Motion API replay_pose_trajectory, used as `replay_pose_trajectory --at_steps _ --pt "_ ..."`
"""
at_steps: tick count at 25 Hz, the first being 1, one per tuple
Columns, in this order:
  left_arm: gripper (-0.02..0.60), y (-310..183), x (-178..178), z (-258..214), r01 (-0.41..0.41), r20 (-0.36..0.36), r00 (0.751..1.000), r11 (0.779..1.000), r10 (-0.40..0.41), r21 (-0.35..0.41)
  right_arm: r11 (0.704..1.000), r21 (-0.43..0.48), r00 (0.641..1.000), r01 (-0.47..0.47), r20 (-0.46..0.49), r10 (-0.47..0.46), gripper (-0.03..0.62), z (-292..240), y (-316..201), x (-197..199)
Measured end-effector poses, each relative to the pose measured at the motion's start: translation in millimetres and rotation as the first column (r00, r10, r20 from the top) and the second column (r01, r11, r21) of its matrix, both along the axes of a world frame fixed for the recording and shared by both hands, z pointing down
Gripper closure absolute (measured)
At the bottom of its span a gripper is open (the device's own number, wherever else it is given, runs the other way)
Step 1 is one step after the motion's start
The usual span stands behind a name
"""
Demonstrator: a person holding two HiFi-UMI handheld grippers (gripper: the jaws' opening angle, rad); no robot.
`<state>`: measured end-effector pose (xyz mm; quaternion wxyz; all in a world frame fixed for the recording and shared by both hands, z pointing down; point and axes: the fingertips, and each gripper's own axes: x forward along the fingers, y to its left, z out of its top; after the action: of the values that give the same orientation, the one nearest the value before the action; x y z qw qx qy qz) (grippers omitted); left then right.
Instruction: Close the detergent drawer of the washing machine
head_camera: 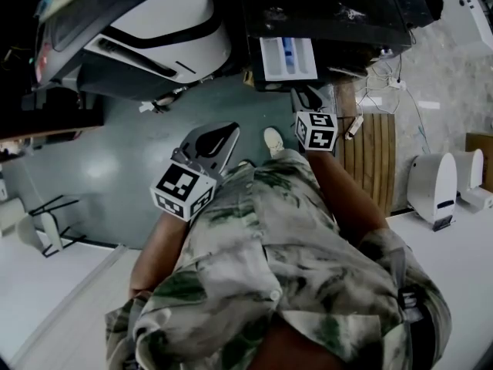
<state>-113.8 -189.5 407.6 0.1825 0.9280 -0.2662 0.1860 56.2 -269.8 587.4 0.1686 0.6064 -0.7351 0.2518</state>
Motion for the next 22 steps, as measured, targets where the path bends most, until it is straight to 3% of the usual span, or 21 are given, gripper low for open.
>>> replay_pose_trajectory --at_steps 22 --pt "0.558 -17 4 -1 0.003 0.001 1.000 1.000 -0.003 0.006 1.000 -0.001 1.000 0.003 -0.003 -0.003 0.461 0 -16 3"
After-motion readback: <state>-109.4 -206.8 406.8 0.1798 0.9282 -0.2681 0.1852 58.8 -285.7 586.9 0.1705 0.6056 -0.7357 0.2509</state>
